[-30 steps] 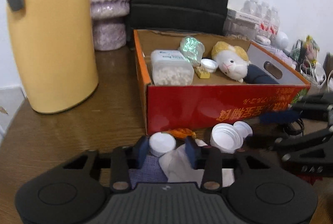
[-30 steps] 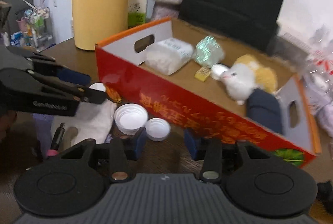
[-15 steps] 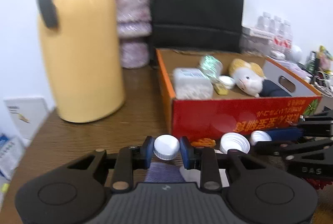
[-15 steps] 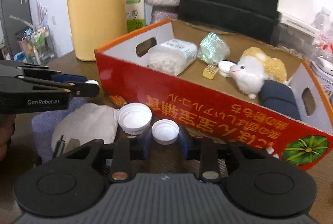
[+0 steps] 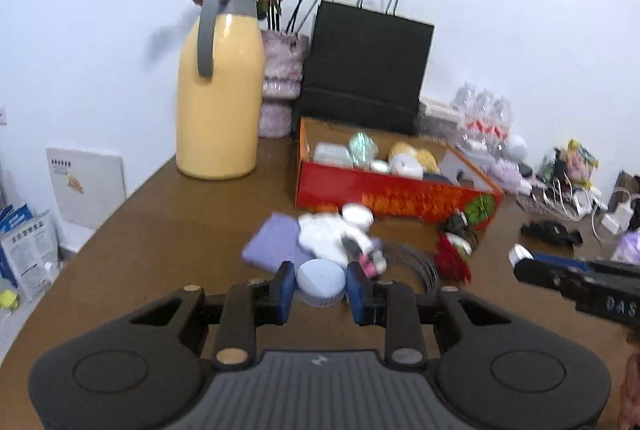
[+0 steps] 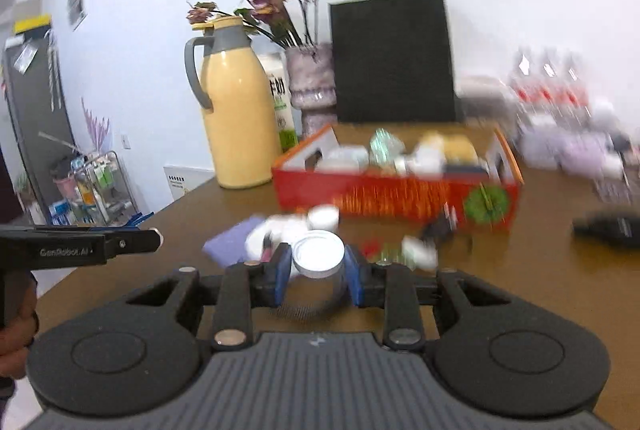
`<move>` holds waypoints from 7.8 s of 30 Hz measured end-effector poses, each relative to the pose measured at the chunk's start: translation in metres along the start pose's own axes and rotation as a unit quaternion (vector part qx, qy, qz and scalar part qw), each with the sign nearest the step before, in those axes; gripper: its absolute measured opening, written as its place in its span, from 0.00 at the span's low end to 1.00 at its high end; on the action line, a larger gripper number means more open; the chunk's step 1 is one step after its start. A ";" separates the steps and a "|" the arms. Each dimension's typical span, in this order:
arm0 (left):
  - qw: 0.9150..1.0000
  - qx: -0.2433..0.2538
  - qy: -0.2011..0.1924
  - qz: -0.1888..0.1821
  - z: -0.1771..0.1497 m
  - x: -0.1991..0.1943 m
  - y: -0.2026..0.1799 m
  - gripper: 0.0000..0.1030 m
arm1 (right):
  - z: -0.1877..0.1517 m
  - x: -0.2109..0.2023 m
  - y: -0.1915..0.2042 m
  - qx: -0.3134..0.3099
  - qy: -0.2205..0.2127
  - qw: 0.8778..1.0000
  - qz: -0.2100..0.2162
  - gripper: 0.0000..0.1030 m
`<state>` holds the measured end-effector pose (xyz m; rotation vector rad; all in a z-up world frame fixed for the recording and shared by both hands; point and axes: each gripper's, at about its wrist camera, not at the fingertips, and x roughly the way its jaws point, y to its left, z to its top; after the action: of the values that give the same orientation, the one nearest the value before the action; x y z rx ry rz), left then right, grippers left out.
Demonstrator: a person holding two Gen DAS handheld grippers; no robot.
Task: Organize objects
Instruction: 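Carry the cap with the left tool while the right tool carries its cap toward the box, then release the cap into the box with the left tool while the right tool releases its cap, then withdraw both open tools from the box, then grasp a white round cap with the left tool while the right tool grasps the black cable, then carry the cap with the left tool while the right tool carries the black cable to the box, then release the cap into the box with the left tool while the right tool releases the cable, then withdraw both open tools from the box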
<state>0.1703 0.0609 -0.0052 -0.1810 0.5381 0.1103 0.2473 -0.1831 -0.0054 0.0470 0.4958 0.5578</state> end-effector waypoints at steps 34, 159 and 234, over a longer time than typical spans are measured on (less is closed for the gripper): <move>0.994 0.070 0.013 -0.078 0.133 0.131 -0.015 0.26 | 0.073 0.072 -0.044 -0.015 0.010 1.000 0.006 0.29; 0.987 0.112 0.072 -0.095 -0.075 0.024 -0.052 0.69 | -0.077 -0.028 -0.031 0.015 0.071 0.997 -0.040 0.71; 0.991 0.080 0.022 -0.105 -0.035 -0.066 -0.007 0.97 | -0.036 -0.090 -0.001 -0.047 0.038 0.992 -0.112 1.00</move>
<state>0.0976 0.0432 0.0009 -0.0824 0.5662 -0.1420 0.1653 -0.2338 0.0018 -0.1195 0.5405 0.3636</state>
